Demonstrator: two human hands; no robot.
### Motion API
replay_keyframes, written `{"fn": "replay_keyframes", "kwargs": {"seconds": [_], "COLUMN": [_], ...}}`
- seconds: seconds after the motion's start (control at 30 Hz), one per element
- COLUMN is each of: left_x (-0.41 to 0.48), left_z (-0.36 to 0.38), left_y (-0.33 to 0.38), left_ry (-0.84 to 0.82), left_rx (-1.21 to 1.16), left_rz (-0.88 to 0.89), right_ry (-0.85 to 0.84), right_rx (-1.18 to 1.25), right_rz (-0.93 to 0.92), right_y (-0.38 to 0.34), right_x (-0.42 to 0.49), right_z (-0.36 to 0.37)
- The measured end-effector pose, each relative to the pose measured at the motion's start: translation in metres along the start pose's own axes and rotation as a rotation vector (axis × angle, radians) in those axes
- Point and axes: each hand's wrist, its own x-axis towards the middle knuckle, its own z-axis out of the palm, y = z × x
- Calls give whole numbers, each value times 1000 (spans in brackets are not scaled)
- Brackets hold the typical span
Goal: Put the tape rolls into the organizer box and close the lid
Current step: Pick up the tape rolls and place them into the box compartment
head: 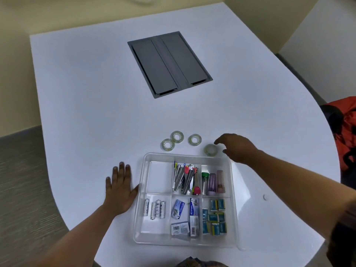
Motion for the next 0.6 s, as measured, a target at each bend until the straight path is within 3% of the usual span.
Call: {"fn": "replay_keyframes", "kwargs": {"seconds": [0.13, 0.3, 0.5, 0.6], "left_x": [4, 5, 5, 7], "left_z": [6, 6, 4, 5], "left_y": [-1, 0, -2, -4], "left_ry": [-35, -54, -90, -109], "left_rx": [62, 54, 54, 46], "left_rz": [-13, -10, -8, -12], "right_ry": [-88, -168, -145, -64], "right_rx": [-211, -228, -327, -277], "right_rz": [-117, -199, -319, -253], "right_y": [-2, -5, 0, 0], "right_x": [21, 38, 50, 50], "right_z": [4, 11, 14, 10]}}
